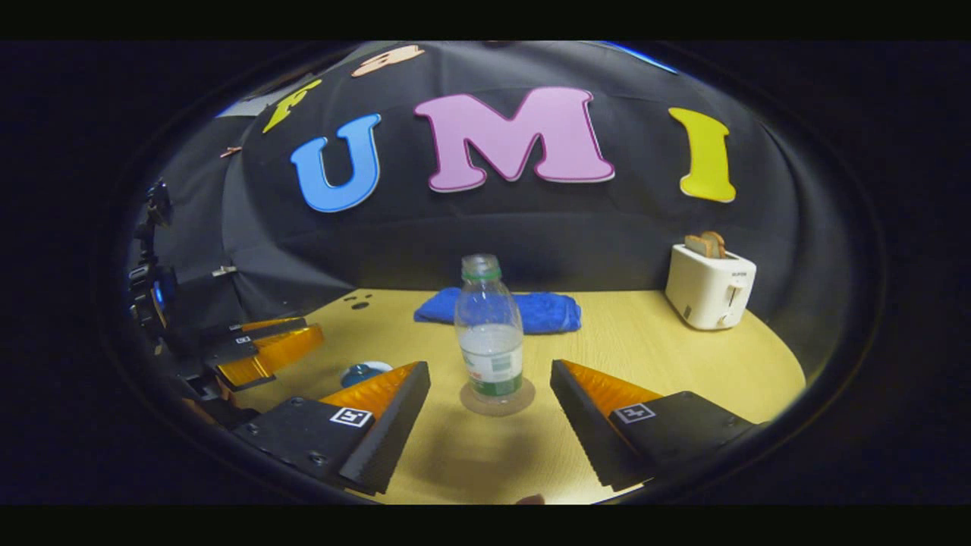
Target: Open the teacup lid with one hand, grasp the water bottle and pour water into the teacup with the other hand; after pouring, place the water bottle on the coaster and then close the teacup lid.
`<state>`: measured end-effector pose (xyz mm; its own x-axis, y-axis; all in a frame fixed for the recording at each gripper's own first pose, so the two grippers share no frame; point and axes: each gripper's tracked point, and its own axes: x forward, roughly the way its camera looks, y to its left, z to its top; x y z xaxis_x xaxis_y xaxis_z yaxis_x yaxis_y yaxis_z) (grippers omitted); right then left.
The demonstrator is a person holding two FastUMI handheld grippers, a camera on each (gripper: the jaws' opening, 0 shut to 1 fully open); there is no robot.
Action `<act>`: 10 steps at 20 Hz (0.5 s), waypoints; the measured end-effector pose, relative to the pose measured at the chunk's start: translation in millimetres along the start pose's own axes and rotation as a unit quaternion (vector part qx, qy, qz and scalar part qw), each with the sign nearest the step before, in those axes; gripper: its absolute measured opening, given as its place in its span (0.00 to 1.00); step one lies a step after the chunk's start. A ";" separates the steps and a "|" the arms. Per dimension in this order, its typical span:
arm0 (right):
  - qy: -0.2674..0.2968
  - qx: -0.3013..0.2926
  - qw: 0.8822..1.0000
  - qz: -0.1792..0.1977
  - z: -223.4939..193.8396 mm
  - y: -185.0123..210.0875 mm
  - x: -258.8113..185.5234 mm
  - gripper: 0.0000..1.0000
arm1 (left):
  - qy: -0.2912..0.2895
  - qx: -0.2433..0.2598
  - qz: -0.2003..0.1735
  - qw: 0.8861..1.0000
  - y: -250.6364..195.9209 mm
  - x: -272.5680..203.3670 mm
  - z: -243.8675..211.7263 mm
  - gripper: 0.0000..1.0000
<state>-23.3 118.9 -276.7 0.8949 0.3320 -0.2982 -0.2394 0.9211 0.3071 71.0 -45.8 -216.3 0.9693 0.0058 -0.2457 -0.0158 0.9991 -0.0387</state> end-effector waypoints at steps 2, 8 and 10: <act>-0.018 -0.004 1.000 -0.001 34.2 9.3 -15.0 0.99 | -0.003 0.000 0.000 1.000 3.2 -15.5 29.6 0.40; -0.070 -0.006 0.997 -0.009 128.3 28.8 -68.4 0.99 | -0.029 -0.004 -0.001 1.000 18.0 -62.6 120.5 0.55; -0.079 -0.015 0.997 -0.017 142.2 30.1 -83.6 0.99 | -0.032 0.000 -0.003 0.999 20.6 -74.7 135.3 0.67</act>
<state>-51.8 90.0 -114.0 0.9505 0.2663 -0.1603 -0.2171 0.9378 0.2709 31.5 -20.0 -67.7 0.9831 0.0032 -0.1833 -0.0108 0.9991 -0.0403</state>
